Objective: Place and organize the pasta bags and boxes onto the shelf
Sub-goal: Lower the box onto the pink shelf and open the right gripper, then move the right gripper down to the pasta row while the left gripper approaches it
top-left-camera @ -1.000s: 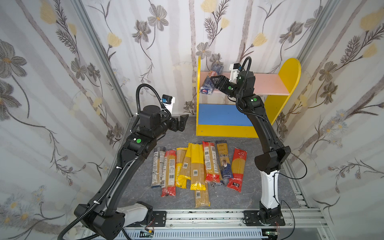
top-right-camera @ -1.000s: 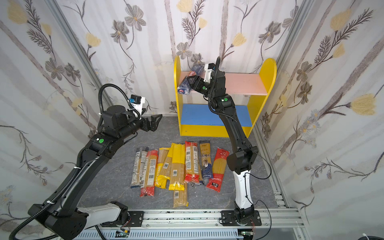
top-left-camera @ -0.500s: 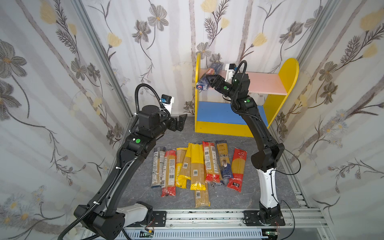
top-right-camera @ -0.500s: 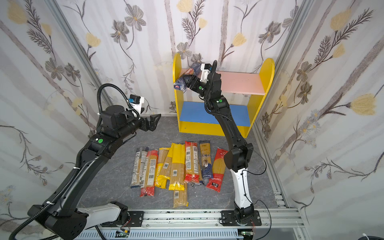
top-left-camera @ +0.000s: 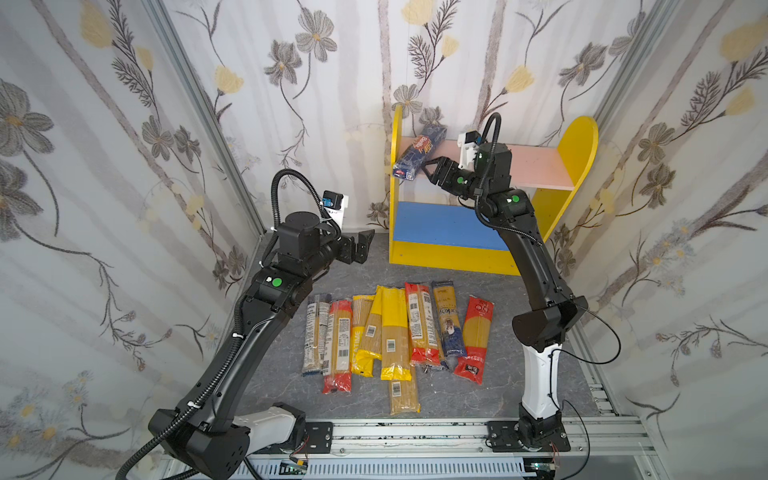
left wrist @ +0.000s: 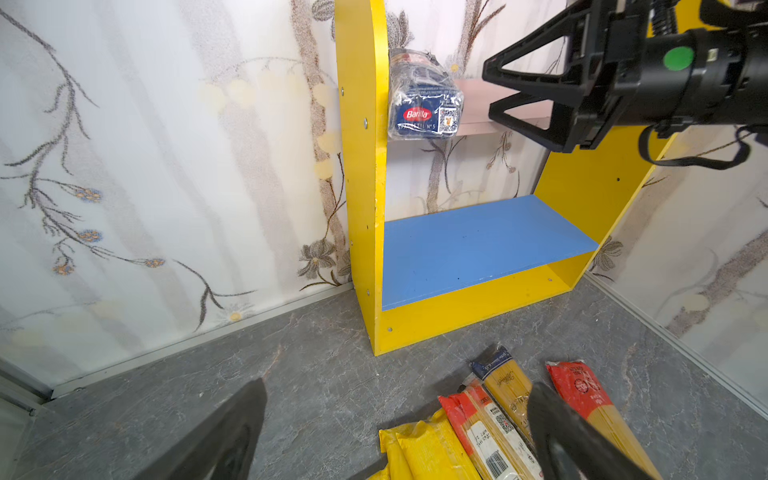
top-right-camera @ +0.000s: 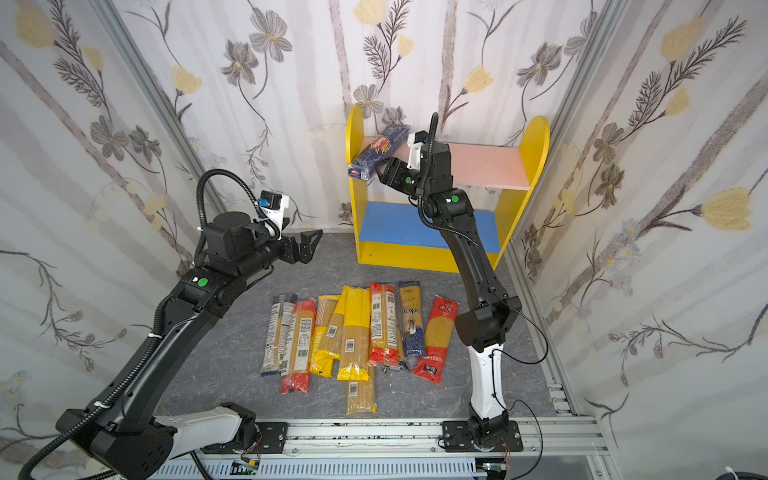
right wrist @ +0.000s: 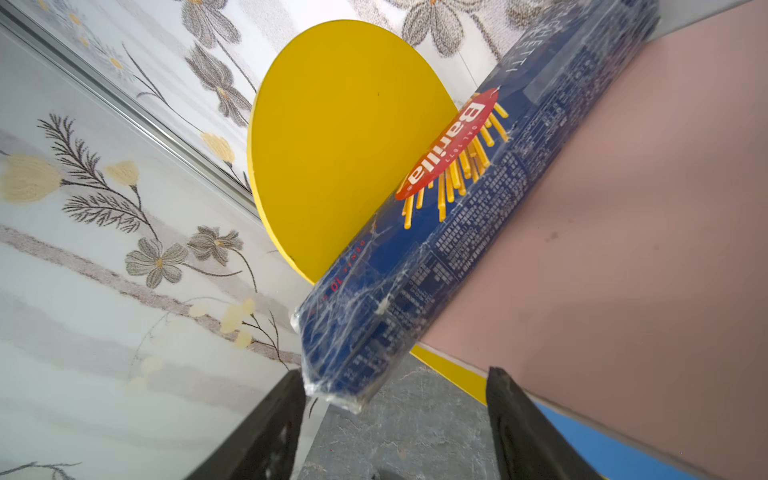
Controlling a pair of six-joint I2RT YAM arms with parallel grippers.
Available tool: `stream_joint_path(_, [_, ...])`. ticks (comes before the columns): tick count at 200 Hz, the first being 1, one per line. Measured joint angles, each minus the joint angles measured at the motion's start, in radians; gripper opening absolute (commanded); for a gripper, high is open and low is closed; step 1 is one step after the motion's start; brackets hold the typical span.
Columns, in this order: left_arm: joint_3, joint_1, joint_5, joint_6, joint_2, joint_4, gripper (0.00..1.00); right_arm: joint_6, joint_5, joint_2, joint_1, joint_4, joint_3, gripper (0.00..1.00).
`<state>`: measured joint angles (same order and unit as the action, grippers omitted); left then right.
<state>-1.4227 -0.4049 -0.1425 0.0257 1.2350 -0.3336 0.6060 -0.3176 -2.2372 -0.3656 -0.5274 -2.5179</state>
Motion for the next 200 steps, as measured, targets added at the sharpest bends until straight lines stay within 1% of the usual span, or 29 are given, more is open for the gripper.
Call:
stream_joint_path(31, [0.0,0.0,0.004,-0.024,0.014,0.0,1.0,-0.087,0.067,0.042,-0.024,-0.121,0.001,0.71])
stream_joint_path(48, [0.0,0.0,0.011,-0.04,0.02,0.0,1.0,-0.14,0.131,0.058,-0.045,-0.203,0.009,0.71])
stream_joint_path(72, [0.0,-0.008,0.03,-0.074,0.039,0.009,1.0,-0.204,0.219,0.102,-0.075,-0.31,0.085,0.7])
stream_joint_path(88, [0.001,-0.03,0.054,-0.094,0.06,0.007,0.99,-0.23,0.261,0.163,-0.094,-0.346,0.201,0.7])
stream_joint_path(102, [0.001,-0.066,0.068,-0.104,0.071,0.008,1.0,-0.245,0.288,0.241,-0.107,-0.347,0.344,0.71])
stream_joint_path(126, [0.001,-0.13,0.116,-0.105,0.095,0.008,1.0,-0.248,0.307,0.395,-0.119,-0.305,0.619,0.71])
stream_joint_path(144, [0.005,-0.154,0.142,-0.115,0.106,0.008,0.99,-0.245,0.328,0.472,-0.124,-0.281,0.772,0.71])
stream_joint_path(171, [0.025,-0.19,0.183,-0.149,0.108,0.011,0.99,-0.228,0.328,0.565,-0.135,-0.252,0.963,0.71])
stream_joint_path(200, [0.053,-0.239,0.216,-0.188,0.108,0.017,0.99,-0.218,0.324,0.649,-0.138,-0.227,1.116,0.71])
